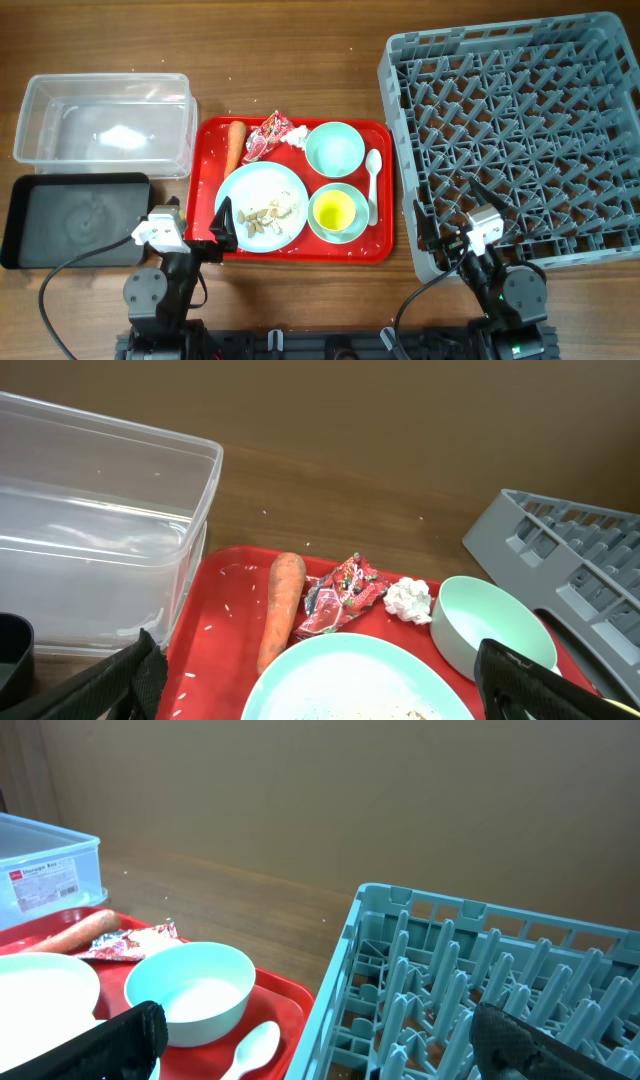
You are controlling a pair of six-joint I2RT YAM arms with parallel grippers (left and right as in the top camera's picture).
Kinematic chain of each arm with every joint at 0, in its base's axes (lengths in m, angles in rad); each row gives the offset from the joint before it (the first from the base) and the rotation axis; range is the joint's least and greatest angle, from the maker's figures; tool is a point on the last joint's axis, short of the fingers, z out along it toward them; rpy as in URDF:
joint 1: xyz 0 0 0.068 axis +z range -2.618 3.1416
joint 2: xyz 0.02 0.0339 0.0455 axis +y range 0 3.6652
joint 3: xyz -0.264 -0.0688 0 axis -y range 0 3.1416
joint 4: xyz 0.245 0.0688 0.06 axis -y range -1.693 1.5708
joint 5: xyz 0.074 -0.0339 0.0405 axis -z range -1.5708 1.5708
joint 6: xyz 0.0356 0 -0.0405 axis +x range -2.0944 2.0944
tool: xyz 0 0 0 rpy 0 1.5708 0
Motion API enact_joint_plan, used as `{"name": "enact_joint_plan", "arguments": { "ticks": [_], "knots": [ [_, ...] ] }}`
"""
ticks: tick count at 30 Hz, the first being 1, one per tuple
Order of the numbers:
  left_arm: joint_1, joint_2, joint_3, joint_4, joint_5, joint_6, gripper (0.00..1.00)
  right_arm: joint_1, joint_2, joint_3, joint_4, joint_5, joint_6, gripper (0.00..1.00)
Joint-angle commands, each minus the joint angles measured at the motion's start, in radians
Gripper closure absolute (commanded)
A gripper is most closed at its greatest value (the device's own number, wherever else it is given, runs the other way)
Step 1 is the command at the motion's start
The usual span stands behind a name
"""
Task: Sort waste into correct bins and load items into the dishwasher rack
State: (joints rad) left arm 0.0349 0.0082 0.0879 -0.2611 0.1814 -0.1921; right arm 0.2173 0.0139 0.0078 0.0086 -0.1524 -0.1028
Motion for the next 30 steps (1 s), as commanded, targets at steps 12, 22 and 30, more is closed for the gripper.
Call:
{"name": "enact_joint_plan", "arguments": {
  "ticks": [12, 22, 30],
  "knots": [
    [0.000, -0.002, -0.006, 0.003, 0.005, 0.005, 0.00, 0.004, 0.004, -0.003, 0.004, -0.005, -0.002, 0.00],
    [0.000, -0.002, -0.006, 0.003, 0.005, 0.005, 0.00, 0.004, 0.004, -0.003, 0.004, -0.005, -0.002, 0.00],
    [0.000, -0.002, -0.006, 0.005, 0.008, 0.005, 0.00, 0.004, 0.004, -0.003, 0.005, -0.019, 0.030, 0.00]
  ]
}}
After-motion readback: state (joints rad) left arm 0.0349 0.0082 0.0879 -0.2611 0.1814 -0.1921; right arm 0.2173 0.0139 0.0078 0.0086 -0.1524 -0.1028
